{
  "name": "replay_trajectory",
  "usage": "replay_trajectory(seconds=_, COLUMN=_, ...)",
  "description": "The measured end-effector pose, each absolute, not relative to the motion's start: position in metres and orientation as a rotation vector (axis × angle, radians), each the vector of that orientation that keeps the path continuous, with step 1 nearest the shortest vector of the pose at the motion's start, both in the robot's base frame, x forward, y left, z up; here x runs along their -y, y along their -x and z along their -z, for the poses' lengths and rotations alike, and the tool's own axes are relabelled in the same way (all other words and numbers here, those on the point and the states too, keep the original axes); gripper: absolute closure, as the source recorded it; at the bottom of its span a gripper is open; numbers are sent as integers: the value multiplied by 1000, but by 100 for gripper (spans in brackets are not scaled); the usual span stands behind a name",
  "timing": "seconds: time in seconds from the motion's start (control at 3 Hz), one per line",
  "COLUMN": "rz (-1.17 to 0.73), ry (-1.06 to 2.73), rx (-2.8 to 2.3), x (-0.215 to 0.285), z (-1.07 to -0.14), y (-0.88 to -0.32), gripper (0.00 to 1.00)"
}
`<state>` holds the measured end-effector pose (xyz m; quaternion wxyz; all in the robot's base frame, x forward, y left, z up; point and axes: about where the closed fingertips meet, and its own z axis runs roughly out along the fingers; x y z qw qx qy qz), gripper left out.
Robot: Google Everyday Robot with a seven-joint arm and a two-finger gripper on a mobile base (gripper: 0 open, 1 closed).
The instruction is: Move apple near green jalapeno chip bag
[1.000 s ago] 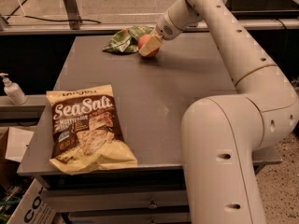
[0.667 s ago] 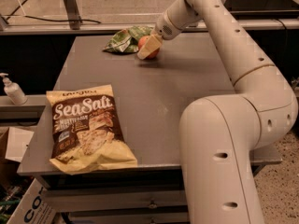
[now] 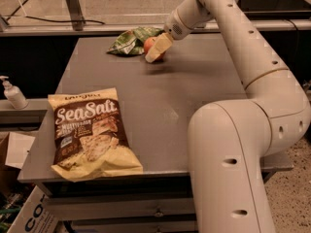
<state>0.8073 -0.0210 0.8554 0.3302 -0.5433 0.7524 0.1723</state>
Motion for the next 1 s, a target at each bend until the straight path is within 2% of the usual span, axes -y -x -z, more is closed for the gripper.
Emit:
replay_trajectory(seconds=0.67, rz=-493, ry=1321, rx=-1956, x=96, z=-873, y=-783, gripper=0)
replay_trajectory(seconds=1.0, rz=-489, ry=1311, rx=-1963, x=104, z=-871, y=-783, gripper=0)
